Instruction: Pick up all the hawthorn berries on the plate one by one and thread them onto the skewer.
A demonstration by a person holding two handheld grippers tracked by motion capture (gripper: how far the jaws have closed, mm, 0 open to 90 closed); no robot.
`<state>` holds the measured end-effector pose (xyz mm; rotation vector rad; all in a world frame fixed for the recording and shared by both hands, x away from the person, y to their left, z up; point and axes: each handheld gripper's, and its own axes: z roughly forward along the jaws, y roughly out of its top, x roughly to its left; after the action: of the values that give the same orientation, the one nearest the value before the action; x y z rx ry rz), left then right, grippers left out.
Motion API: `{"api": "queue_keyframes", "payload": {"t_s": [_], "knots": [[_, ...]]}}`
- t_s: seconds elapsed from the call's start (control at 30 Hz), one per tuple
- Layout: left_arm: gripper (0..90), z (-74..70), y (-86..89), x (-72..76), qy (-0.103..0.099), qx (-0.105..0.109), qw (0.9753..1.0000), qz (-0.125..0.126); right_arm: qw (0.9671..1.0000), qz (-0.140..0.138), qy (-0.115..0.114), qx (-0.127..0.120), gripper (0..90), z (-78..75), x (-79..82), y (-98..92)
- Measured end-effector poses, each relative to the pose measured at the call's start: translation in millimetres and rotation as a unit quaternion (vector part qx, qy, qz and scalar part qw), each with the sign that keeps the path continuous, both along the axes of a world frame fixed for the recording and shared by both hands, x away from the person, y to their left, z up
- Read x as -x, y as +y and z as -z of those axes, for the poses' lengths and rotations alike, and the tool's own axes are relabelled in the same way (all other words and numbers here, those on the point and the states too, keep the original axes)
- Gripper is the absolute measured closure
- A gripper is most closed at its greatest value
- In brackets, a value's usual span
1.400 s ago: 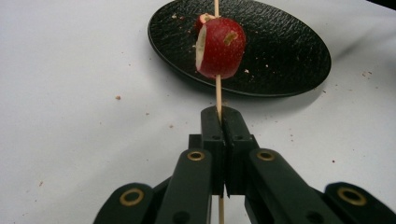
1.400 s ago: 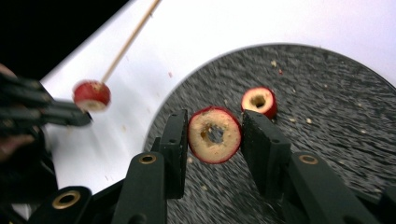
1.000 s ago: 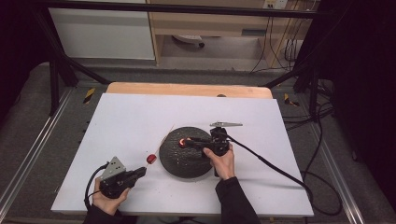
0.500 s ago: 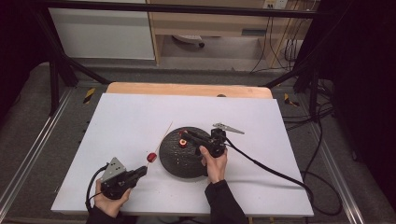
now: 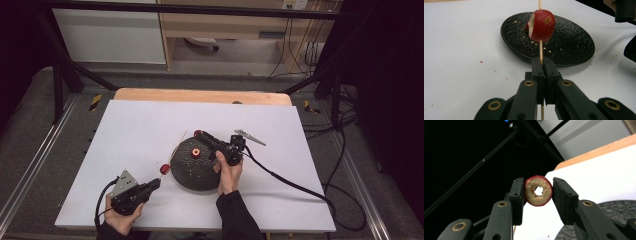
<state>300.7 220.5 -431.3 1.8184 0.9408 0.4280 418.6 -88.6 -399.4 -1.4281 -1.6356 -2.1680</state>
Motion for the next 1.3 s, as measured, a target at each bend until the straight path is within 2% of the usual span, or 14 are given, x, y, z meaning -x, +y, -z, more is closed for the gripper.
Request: {"api": "queue_keyframes", "payload": {"t_s": [0.33,0.53,0.73,0.97,1.3], "knots": [[88.5,-1.6,-10.3,1.3,-0.008,0.016,0.9998,-0.001,0.9984,0.015,0.005,-0.054,62.7,-9.3,-3.5,-4.7],[88.6,-4.0,-20.2,1.9,-0.017,0.023,0.9996,0.003,0.997,0.018,0.007,-0.075,62.7,-17.2,-4.4,-10.0],[88.6,-5.0,-32.3,3.3,-0.023,0.02,0.9994,0.013,0.9958,0.022,0.004,-0.089,62.7,-24.8,-4.7,-14.8],[88.5,-7.9,-42.5,3.8,-0.026,0.029,0.9991,0.017,0.9942,0.029,0.001,-0.103,62.8,-28.1,-5.0,-16.7],[88.6,-9.6,-48.6,4.3,-0.029,0.038,0.9987,0.019,0.9923,0.031,-0.006,-0.12,62.8,-30.8,-4.1,-18.7]]}}
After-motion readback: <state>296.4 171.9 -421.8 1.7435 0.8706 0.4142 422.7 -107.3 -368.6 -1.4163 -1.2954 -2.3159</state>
